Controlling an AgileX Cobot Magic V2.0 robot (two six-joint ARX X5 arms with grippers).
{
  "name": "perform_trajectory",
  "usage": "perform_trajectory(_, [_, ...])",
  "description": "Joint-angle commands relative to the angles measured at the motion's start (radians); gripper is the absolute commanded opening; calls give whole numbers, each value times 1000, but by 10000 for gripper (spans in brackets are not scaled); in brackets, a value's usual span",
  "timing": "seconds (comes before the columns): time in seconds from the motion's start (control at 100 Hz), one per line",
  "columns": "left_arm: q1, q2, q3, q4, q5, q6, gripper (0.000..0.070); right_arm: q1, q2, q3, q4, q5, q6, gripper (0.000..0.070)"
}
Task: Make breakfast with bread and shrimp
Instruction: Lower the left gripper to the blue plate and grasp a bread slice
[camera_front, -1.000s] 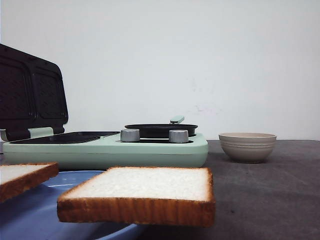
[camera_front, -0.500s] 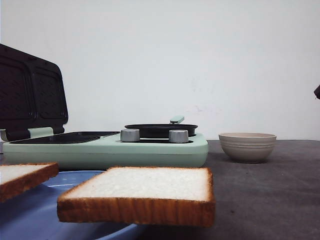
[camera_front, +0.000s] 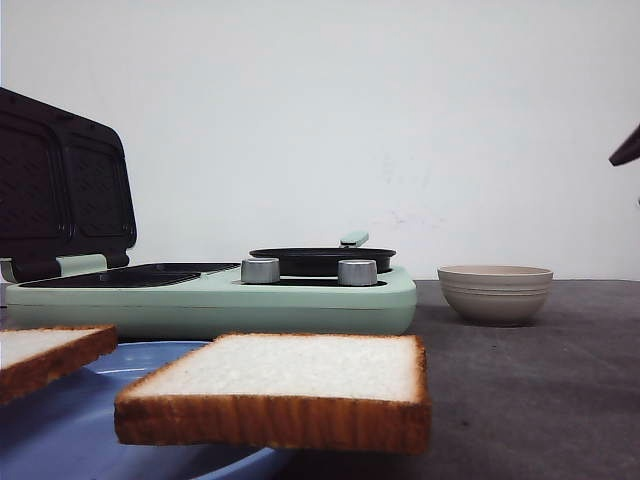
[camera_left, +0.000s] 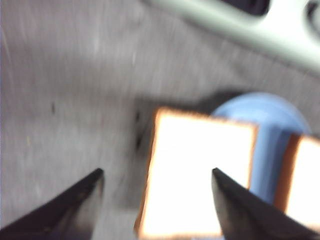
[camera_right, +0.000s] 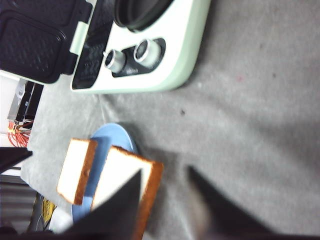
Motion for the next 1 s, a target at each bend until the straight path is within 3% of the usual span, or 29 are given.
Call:
perform_trajectory(0.0, [0,37,14,-22,3,40,406,0,5,16,-5,-18,-19,303])
perform_trajectory(0.42, [-31,297,14,-59,76,94,406,0,4,16,-22,-93,-38,306])
perform_trajectory(0.68, [-62,430,14,-58,136,130,406,15,4,16,-25,-93,-62,306])
perform_trajectory(0.99, [-99,507,14,-55,151,145,407,22,4,16,-27,-94,-71,306])
